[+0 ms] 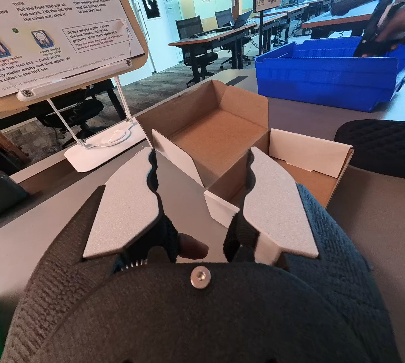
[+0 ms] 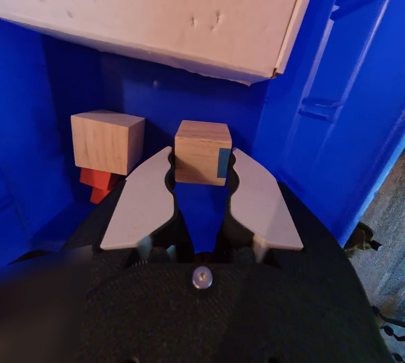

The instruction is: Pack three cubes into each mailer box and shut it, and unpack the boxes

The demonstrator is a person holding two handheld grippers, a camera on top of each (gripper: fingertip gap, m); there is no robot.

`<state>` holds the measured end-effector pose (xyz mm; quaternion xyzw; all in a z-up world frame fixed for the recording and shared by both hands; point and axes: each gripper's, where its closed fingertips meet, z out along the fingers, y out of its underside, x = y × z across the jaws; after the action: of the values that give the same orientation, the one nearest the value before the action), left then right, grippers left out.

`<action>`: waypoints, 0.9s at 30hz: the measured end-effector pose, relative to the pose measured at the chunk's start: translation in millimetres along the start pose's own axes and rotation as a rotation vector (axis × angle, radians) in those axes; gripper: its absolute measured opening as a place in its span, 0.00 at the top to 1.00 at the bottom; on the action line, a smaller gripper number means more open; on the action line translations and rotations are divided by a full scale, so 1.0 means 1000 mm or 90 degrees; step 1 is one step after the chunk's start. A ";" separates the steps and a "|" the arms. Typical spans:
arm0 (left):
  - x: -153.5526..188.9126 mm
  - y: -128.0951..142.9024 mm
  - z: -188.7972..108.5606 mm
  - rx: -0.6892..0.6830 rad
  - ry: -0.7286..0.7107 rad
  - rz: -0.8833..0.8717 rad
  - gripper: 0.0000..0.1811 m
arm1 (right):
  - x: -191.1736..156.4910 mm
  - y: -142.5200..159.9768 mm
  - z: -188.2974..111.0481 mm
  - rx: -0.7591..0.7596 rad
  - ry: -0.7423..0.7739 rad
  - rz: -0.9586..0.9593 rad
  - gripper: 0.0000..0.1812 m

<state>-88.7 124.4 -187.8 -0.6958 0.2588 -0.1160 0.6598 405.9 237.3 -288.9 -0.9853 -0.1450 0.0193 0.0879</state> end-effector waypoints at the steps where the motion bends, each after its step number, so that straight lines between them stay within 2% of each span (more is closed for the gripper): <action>1: 0.000 0.000 0.000 -0.001 0.000 0.002 0.57 | 0.001 0.000 0.001 -0.002 0.002 0.001 0.74; 4: 0.000 0.000 0.000 -0.003 0.000 0.006 0.57 | 0.003 -0.003 0.001 0.013 0.009 0.006 0.74; 7: 0.000 0.000 0.000 -0.004 0.000 0.006 0.57 | 0.001 -0.017 -0.016 0.094 0.022 0.011 0.65; 9: 0.001 0.000 0.000 -0.005 0.001 0.005 0.57 | -0.002 -0.034 -0.039 0.200 0.045 0.013 0.62; 11: 0.001 -0.001 0.000 -0.006 0.004 0.006 0.57 | -0.018 -0.059 -0.077 0.370 0.046 -0.005 0.63; 13: 0.003 -0.001 0.000 -0.007 0.006 0.007 0.57 | -0.058 -0.080 -0.127 0.581 -0.009 -0.059 0.62; 15: 0.004 -0.001 0.000 -0.010 0.009 0.010 0.57 | -0.118 -0.083 -0.178 0.783 -0.124 -0.144 0.60; 17: 0.005 -0.001 0.000 -0.014 0.012 0.017 0.57 | -0.180 -0.067 -0.217 0.946 -0.238 -0.249 0.61; 20: 0.009 -0.002 0.000 -0.016 0.016 0.026 0.57 | -0.263 -0.031 -0.237 1.096 -0.358 -0.400 0.67; 21: 0.009 -0.001 0.000 -0.018 0.018 0.030 0.57 | -0.286 -0.022 -0.233 1.120 -0.377 -0.441 0.69; 23: 0.012 0.001 0.001 -0.026 0.024 0.037 0.57 | -0.327 -0.017 -0.208 1.086 -0.389 -0.507 0.70; 25: 0.015 0.004 0.001 -0.040 0.037 0.046 0.57 | -0.363 -0.014 -0.167 0.976 -0.417 -0.582 0.68; 27: 0.021 0.007 0.001 -0.055 0.058 0.059 0.59 | -0.388 -0.003 -0.121 0.820 -0.448 -0.650 0.64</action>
<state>-71.9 114.4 -198.6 -0.7049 0.3254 -0.1052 0.6214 41.6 107.9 -164.1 -0.4971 -0.5455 0.3570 0.5725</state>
